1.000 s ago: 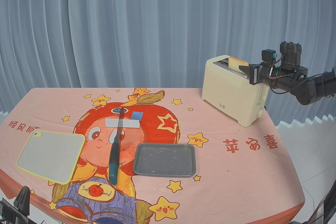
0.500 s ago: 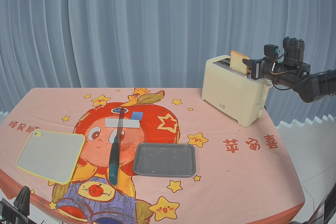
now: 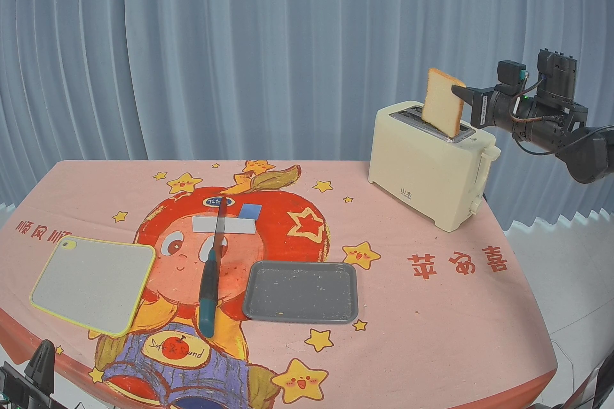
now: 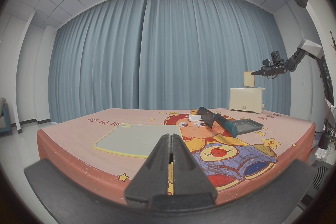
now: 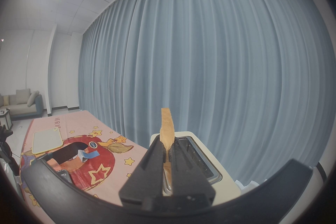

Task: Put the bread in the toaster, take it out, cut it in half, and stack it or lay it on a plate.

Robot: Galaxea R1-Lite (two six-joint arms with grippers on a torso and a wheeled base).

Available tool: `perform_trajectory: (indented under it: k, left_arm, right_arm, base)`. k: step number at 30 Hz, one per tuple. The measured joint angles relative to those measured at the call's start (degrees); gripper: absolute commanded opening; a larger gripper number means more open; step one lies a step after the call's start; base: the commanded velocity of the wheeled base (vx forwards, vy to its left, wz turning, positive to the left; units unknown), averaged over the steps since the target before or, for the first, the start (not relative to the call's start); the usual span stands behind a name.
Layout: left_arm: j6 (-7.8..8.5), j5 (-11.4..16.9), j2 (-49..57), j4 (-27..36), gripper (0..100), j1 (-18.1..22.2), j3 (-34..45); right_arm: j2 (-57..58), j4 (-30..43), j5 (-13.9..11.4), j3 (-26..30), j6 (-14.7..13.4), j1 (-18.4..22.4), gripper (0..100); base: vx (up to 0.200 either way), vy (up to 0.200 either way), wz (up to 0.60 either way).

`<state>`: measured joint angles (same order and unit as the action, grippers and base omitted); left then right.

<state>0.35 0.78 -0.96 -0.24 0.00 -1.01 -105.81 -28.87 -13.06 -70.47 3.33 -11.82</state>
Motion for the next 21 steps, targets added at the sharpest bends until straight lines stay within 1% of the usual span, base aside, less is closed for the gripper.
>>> perform_trajectory:
  k: [11,21]
  left_arm:
    - [-0.02,0.00,0.00,0.02,0,0.00,0.00]
    - [0.00,0.00,0.00,0.02,0,0.00,0.00]
  right_arm:
    - [5.24,-0.06,-0.22,4.46,-0.35,-0.35,0]
    - [10.12,-0.17,-0.22,11.65,-4.06,-2.95,0]
  base:
    - [0.000,0.000,0.00]
    - [0.000,0.000,0.00]
